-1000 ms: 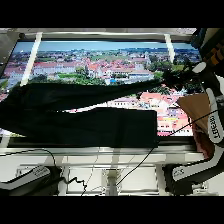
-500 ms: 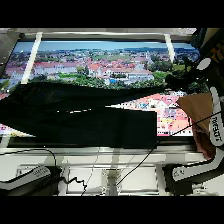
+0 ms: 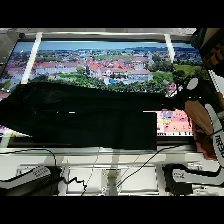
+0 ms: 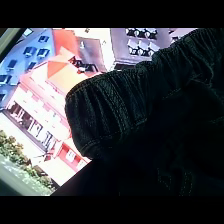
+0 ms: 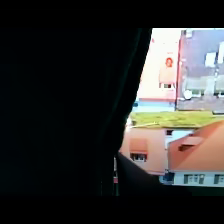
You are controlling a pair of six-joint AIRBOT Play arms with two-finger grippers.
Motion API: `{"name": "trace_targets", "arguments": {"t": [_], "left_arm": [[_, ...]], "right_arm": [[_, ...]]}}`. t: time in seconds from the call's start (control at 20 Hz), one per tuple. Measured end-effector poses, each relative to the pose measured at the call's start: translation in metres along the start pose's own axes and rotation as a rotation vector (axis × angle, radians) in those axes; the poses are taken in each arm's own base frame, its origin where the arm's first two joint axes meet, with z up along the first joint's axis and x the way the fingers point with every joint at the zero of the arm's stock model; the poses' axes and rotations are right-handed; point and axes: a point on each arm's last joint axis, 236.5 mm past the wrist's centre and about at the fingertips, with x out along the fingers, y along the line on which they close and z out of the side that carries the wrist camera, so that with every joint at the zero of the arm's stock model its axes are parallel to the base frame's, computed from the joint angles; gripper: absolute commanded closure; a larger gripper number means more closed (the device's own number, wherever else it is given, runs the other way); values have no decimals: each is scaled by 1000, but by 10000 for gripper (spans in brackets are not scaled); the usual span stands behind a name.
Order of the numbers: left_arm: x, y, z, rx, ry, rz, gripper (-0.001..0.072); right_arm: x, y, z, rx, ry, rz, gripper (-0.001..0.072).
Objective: Fold the clothes and pants, and hang the long-sleeved shirts on hangers.
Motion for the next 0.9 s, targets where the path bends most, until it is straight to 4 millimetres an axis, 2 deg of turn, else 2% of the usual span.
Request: {"name": "trace_targets", "arguments": {"t": [0.1, 0.2, 0.45, 0.55, 0.7, 0.8, 0.9], "left_arm": [[0, 1, 0, 5, 2, 2, 667], [0, 1, -1, 7, 3, 3, 667], [0, 0, -2, 8, 10, 1, 667], [0, 0, -3, 8, 12, 1, 667], [0, 0, -3, 8, 13, 0, 667], [0, 0, -3, 8, 13, 0, 667], [0, 0, -3, 8, 13, 0, 667]], "right_arm": [[0, -5, -2, -5, -13, -20, 19], [0, -9, 6, -5, -59, -37, 19], [-3, -12, 55, 122, -248, -27, 21], [0, -7, 76, 187, -283, 25, 49], [6, 3, 107, 297, -308, 138, 163], [14, 8, 120, 360, -299, 197, 242], [26, 10, 125, 419, -270, 231, 258]]}}
